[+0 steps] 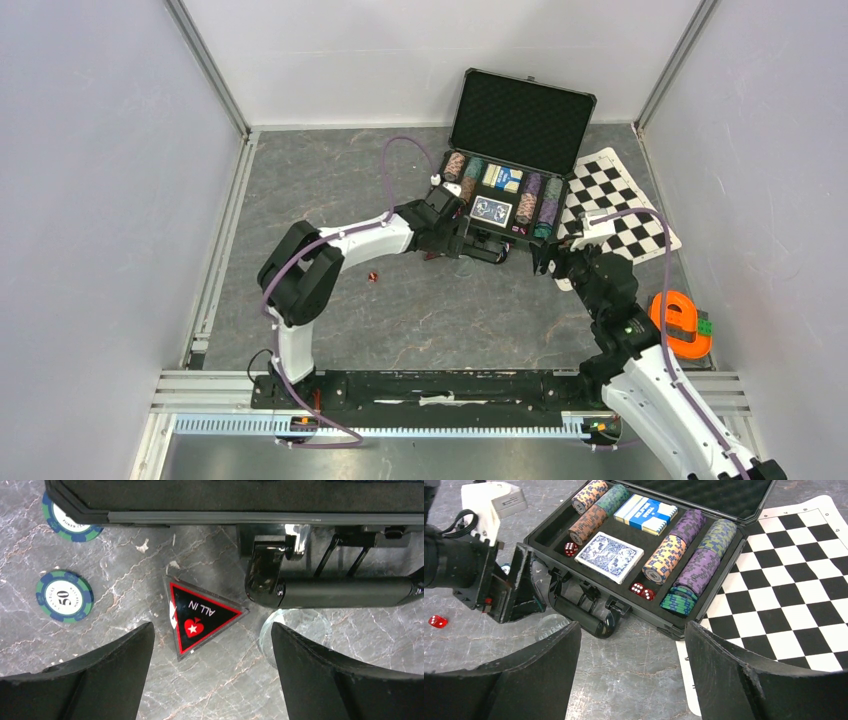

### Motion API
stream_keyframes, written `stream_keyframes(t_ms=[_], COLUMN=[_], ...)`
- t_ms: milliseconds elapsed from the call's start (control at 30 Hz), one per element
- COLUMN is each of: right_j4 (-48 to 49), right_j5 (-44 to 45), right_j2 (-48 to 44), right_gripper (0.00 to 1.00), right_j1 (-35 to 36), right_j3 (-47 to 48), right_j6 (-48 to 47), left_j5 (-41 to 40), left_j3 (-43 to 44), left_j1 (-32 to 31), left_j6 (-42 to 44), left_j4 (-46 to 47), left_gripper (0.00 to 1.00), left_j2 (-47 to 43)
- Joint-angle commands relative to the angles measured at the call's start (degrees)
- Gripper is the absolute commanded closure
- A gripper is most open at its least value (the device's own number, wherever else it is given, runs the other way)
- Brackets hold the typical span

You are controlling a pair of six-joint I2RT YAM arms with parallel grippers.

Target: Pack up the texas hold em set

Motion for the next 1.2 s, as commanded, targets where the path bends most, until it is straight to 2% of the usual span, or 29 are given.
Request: stream_keyframes(t_ms=[0,233,367,433,567,667,867,967,1067,1167], right_j4=[2.3,2.3,2.3,2.2,2.2,2.2,2.3,2.3,2.3,2.2], right_j5=[-1.5,-1.7,-1.7,-1.7,-1.7,-1.9,-2.1,-2.0,-1.8,-1.2], right_j2=[1.0,0.4,0.4,0.4,0.4,0.6,0.4,0.3,0.3,0.1], right_gripper=[0.19,0.19,0.19,0.19,0.19,0.19,0.20,0.20,0.19,0.20], right_j1=[0.0,0.0,-0.1,-0.1,0.0,-0.1,0.0,0.0,0.0,-0.1], right_j3=[0.3,-0.2,-0.6,-0.7,-0.8,-0.9,-0.8,-0.8,-0.7,-0.4], right_j6=[0.0,0.1,0.2,0.3,0.5,0.6,0.6,0.6,0.5,0.5], left_j5=[-1.9,-3.9,-4.3,-4.2,-4.2,-3.5,0.4,0.7,1.0,2.4], left_j3=[3.6,4.9,4.8,5.1,5.5,5.2,9.1,11.1,13.9,20.3], left_j1=[-0.4,-0.6,-0.5,-0.5,-0.5,-0.5,-0.4,-0.4,-0.2,0.0], left_j6=[-1.5,-2.3,-2.4,-2.0,-1.4,-0.5,3.2,3.9,4.9,5.6], left_j4=[0.2,-1.4,-2.1,-2.5,-3.5,-4.7,-14.0,-15.6,-14.6,-14.9], left_gripper=[0.09,0.13,0.19,0.23,0.41,0.45,0.45,0.43,0.42,0.43], left_j2=[2.4,5.4,6.0,6.7,6.5,3.7,-3.4,-5.9,-5.6,-2.5])
